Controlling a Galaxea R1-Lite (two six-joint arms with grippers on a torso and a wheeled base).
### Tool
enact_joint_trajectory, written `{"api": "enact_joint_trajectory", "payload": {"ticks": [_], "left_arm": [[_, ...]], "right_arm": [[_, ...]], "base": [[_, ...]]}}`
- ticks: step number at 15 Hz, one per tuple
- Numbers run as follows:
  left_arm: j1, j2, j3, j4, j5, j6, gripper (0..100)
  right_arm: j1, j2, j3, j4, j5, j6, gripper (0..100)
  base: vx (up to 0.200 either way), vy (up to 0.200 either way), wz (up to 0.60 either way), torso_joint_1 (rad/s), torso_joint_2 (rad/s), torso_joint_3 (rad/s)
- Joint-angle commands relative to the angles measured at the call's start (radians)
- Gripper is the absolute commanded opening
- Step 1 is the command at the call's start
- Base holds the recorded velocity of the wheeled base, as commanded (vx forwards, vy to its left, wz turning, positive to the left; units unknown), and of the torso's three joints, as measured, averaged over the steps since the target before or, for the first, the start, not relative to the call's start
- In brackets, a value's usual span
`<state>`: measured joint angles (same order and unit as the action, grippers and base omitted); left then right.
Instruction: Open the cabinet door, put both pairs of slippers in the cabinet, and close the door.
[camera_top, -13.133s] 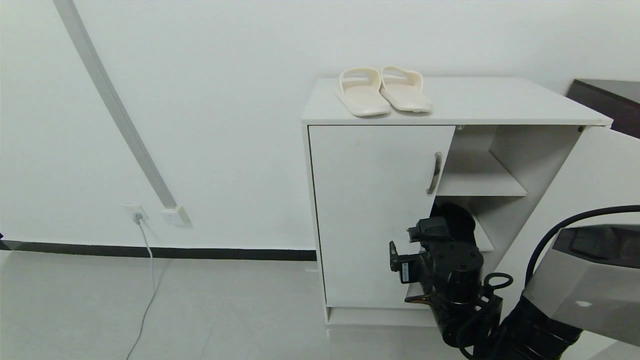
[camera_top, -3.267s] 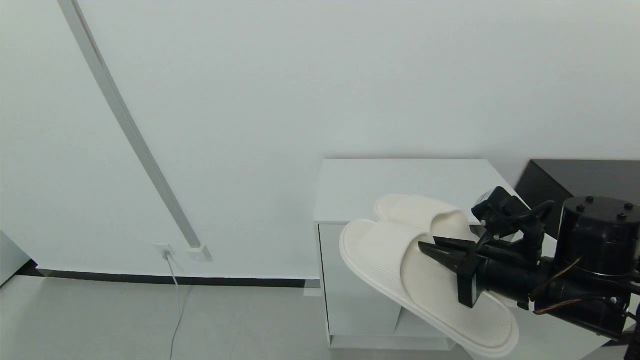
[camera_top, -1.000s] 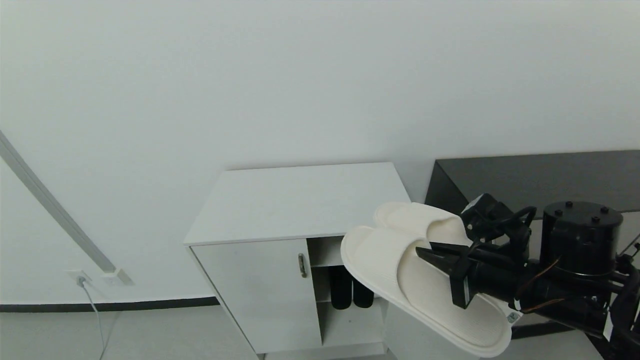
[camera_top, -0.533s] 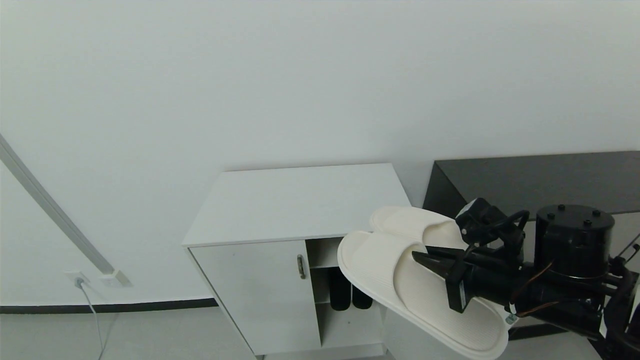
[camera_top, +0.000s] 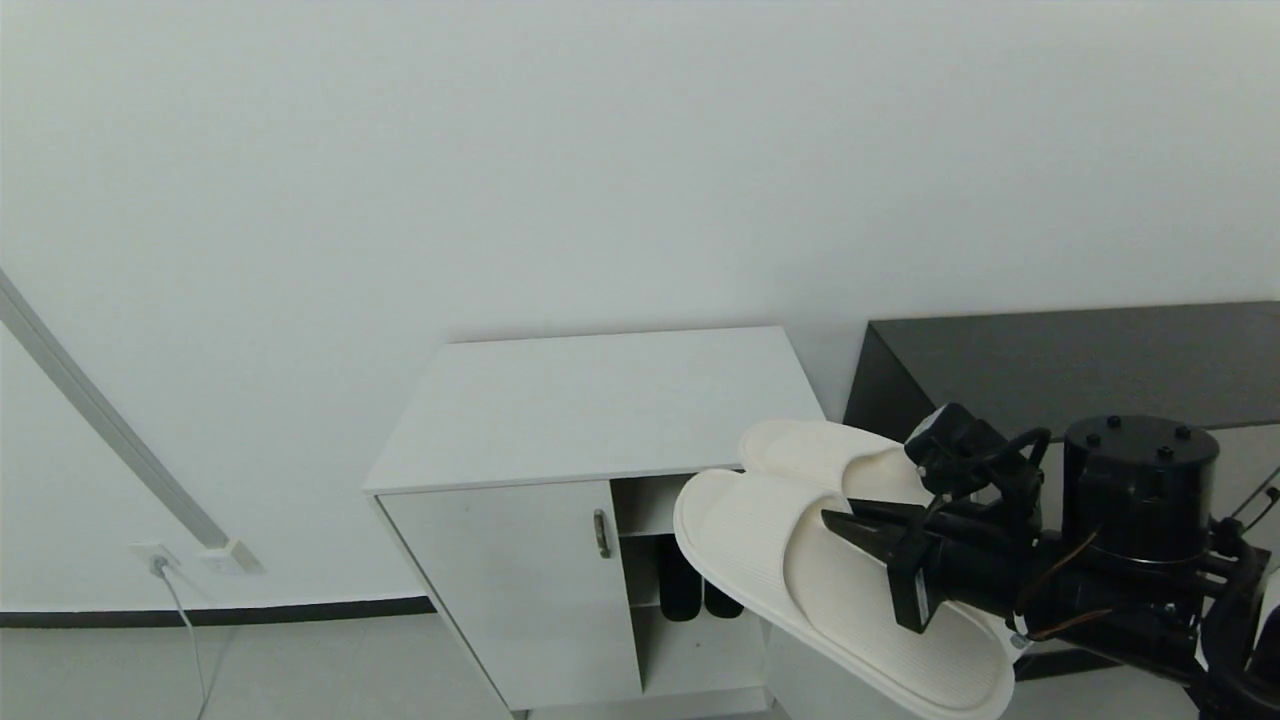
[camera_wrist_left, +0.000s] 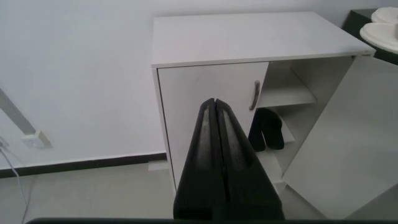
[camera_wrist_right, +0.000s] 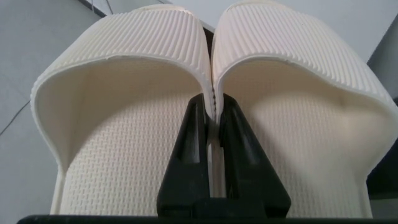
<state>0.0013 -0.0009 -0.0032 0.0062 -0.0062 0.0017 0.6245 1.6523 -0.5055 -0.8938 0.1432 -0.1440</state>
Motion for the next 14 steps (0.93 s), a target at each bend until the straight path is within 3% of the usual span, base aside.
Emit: {"api": "enact_joint_trajectory", "payload": {"ticks": [1, 14], "left_arm": [[0.0, 0.001, 0.0, 0.0, 0.0, 0.0, 0], [0.0, 0.001, 0.0, 0.0, 0.002, -0.002, 0]], "right_arm": [[0.009, 0.003, 0.005, 0.0, -0.001, 0.0, 0], [0.027, 0.006, 0.022, 0.0, 0.004, -0.002, 0]], "base": [[0.0, 0.0, 0.6, -0.002, 0.0, 0.007], [0.0, 0.0, 0.0, -0.01, 0.02, 0.011]]}}
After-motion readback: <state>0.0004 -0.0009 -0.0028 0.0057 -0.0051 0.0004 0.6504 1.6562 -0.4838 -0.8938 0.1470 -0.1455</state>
